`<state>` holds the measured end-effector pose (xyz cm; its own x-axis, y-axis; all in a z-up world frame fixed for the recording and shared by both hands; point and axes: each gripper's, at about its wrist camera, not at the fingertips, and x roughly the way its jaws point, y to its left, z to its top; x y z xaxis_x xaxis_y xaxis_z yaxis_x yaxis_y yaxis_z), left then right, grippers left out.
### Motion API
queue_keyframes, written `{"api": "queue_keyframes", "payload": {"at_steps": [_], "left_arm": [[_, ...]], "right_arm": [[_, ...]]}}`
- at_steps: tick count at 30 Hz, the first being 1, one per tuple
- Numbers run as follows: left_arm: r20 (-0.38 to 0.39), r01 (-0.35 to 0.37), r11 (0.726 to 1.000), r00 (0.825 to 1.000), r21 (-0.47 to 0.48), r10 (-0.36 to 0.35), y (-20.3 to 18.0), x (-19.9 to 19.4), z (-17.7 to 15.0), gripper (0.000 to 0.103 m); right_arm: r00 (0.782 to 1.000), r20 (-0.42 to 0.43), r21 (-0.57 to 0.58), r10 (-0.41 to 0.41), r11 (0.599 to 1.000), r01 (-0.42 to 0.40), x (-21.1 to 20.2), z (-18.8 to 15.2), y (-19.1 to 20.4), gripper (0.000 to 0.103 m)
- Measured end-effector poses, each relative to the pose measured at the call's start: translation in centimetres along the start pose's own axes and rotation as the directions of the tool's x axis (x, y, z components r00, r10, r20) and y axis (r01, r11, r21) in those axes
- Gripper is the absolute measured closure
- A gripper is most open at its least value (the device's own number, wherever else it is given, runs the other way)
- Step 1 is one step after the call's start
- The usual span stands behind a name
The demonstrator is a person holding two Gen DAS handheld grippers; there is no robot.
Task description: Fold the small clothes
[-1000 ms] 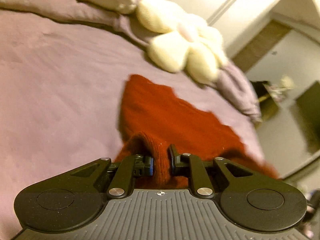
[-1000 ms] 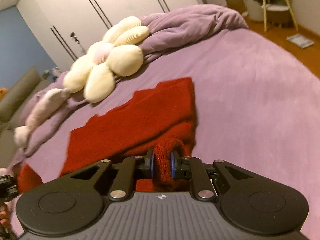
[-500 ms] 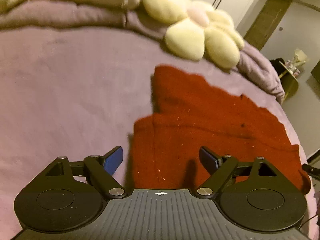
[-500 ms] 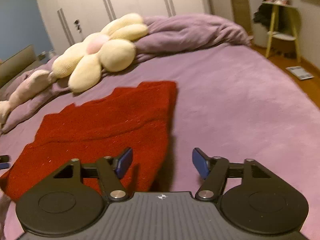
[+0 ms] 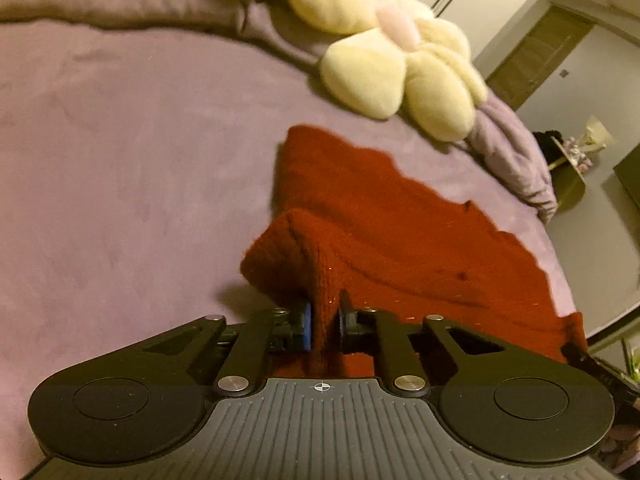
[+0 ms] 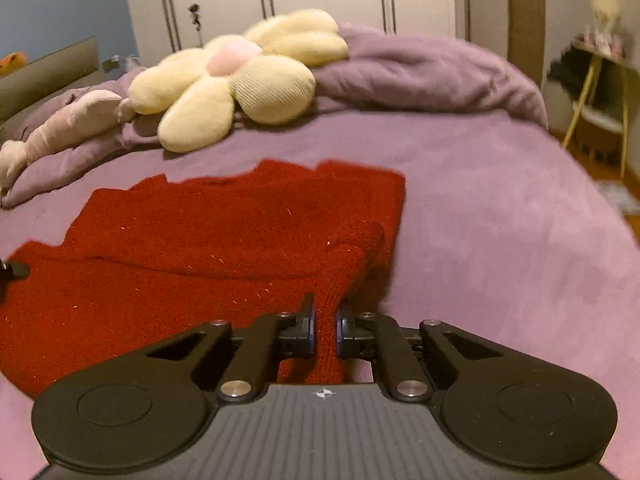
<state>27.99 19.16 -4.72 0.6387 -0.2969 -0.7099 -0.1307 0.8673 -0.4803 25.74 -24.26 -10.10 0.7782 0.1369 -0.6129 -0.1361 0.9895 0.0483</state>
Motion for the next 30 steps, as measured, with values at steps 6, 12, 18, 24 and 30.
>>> {"api": "queue_keyframes", "payload": {"at_steps": [6,12,18,24,30], "left_arm": [[0.185,0.087,0.991,0.977,0.104,-0.105,-4.3,-5.5,3.1,0.092],[0.236,-0.033,0.992,0.972,0.119,0.004,-5.4,-1.6,6.9,0.092],[0.046,-0.131,0.989,0.991,0.070,0.128,-1.8,6.3,5.3,0.081],[0.035,-0.078,0.993,0.997,0.085,0.076,-0.8,6.7,3.8,0.068],[0.155,-0.121,0.979,0.983,0.165,0.096,-3.9,4.2,5.8,0.092]], "right_arm": [[0.977,0.205,-0.035,0.051,0.998,-0.045,-5.0,3.6,1.4,0.096],[0.966,0.256,0.034,-0.025,0.999,0.017,-2.5,7.5,1.0,0.096],[0.997,0.042,0.082,-0.065,0.995,0.061,5.1,5.7,-0.7,0.092],[1.000,-0.004,0.072,-0.028,0.997,0.028,6.4,4.3,-0.6,0.071],[0.992,0.072,-0.163,-0.103,0.980,0.114,5.5,5.7,2.7,0.096]]}}
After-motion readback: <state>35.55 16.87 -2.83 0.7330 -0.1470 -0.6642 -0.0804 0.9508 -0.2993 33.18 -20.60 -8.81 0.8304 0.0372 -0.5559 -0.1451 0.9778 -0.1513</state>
